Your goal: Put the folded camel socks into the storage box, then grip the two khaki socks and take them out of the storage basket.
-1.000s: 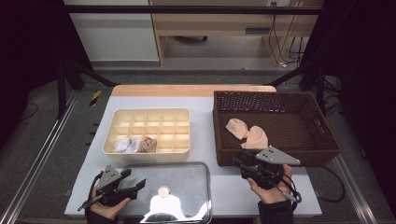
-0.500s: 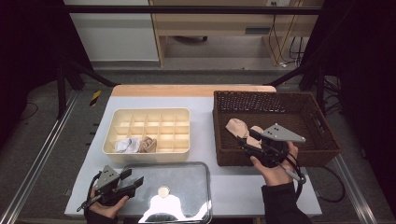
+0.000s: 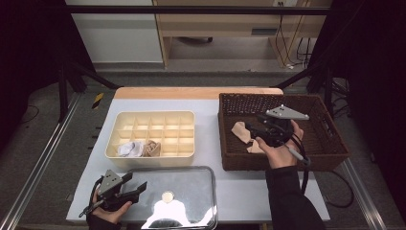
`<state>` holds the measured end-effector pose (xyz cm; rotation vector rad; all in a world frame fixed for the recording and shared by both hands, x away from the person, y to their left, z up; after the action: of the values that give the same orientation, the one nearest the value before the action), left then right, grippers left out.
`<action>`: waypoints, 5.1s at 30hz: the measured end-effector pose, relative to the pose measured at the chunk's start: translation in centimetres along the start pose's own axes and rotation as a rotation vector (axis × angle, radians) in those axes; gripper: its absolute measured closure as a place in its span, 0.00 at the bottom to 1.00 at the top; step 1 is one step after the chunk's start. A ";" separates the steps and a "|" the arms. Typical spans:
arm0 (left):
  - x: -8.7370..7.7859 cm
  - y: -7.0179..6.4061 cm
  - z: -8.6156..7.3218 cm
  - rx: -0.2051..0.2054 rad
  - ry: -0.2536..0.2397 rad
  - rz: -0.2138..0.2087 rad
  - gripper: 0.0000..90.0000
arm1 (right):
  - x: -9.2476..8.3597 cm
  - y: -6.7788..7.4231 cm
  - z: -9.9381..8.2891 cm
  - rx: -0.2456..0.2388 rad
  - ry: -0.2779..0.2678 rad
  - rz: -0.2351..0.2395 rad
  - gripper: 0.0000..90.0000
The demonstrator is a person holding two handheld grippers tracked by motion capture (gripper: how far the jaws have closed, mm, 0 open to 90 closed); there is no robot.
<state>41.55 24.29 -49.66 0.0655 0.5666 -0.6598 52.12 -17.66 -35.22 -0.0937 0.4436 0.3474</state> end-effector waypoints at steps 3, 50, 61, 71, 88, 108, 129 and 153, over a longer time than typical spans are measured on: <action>0.1 0.1 0.0 -0.007 -0.001 0.003 0.35 | 0.7 -0.4 0.6 0.008 0.005 -0.014 0.54; 0.3 0.5 -0.4 -0.028 0.023 -0.001 0.35 | 13.1 -3.2 -2.4 -0.029 0.260 -0.133 0.58; 0.4 0.5 -0.4 -0.022 0.028 -0.001 0.35 | 13.8 -4.3 -4.8 0.011 0.367 -0.147 0.55; 0.4 0.5 -0.4 -0.021 0.028 -0.003 0.35 | 14.6 -4.1 -6.0 0.025 0.462 -0.136 0.49; 0.4 0.4 -0.4 -0.015 0.029 -0.003 0.36 | 15.4 -3.8 -7.6 0.028 0.593 -0.086 0.70; 0.5 0.4 -0.4 -0.015 0.033 -0.001 0.36 | 11.5 -4.1 -3.7 0.037 0.400 -0.106 0.89; 0.6 0.4 -0.4 -0.017 0.036 -0.004 0.36 | 8.4 -4.0 -1.4 0.035 0.262 -0.057 0.90; 0.6 0.3 -0.4 -0.016 0.039 0.001 0.36 | -0.9 0.3 0.9 -0.014 0.036 0.146 0.91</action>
<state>41.90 24.28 -50.36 0.0636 0.6097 -0.6537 51.60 -17.50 -34.02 -0.0816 0.4851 0.4930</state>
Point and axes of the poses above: each handheld gripper's, and its own axes: x roughly forward along the jaws, z roughly out of its top, y roughly to its left, the point moved 5 cm from there along x, roughly forward along the jaws, and after that the axes turned 6 degrees about -z, right-handed, at the moved point
